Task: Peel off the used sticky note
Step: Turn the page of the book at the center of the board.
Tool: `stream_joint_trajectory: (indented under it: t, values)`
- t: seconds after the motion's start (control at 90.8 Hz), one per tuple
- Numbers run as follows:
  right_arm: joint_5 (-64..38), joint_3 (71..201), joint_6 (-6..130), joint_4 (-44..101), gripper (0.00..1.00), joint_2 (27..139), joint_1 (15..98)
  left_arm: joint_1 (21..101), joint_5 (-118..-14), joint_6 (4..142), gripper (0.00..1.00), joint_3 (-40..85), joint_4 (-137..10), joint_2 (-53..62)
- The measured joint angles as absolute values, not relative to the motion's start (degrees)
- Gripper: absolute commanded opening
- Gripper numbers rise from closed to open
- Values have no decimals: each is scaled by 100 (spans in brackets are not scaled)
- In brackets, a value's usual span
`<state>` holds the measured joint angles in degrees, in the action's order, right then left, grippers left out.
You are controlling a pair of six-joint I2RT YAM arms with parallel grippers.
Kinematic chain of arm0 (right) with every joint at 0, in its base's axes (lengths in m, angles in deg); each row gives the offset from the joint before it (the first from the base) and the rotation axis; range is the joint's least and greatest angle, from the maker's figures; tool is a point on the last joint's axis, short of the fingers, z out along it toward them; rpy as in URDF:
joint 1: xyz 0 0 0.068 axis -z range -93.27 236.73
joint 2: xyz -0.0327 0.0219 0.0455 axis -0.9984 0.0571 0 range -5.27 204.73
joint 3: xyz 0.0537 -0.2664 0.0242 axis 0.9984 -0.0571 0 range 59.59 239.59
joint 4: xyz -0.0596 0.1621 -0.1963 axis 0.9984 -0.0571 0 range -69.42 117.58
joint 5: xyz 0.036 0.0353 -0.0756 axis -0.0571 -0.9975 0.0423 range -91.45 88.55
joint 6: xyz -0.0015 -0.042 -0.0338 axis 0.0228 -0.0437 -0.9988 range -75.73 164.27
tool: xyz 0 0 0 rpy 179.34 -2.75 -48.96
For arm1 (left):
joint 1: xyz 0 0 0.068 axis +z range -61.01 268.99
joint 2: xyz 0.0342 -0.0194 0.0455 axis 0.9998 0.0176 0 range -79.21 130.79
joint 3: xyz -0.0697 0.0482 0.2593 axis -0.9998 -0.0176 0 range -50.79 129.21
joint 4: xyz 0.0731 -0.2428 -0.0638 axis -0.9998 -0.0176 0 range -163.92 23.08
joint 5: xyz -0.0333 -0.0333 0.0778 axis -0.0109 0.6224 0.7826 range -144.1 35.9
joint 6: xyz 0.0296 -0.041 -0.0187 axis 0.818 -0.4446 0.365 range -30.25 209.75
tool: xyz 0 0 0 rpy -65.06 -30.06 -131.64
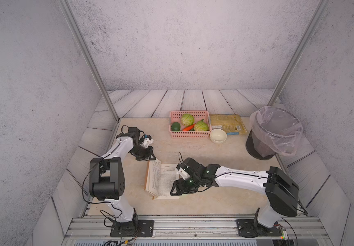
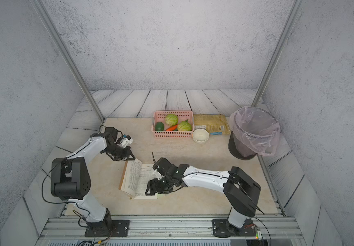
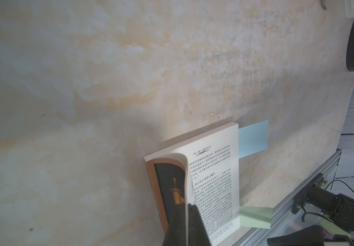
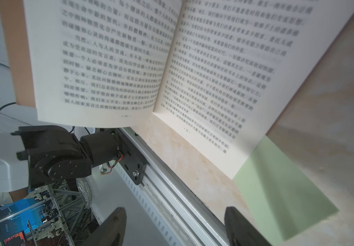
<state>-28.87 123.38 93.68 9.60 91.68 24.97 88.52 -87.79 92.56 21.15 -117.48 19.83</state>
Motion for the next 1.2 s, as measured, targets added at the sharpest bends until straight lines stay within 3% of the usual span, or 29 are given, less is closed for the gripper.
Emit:
stream_joint_trajectory:
  t: [1.2]
  values:
    - [-2784,12499,9361,995,74,10080,2547,8857,-8784,9256,0,2115,-11751,1979]
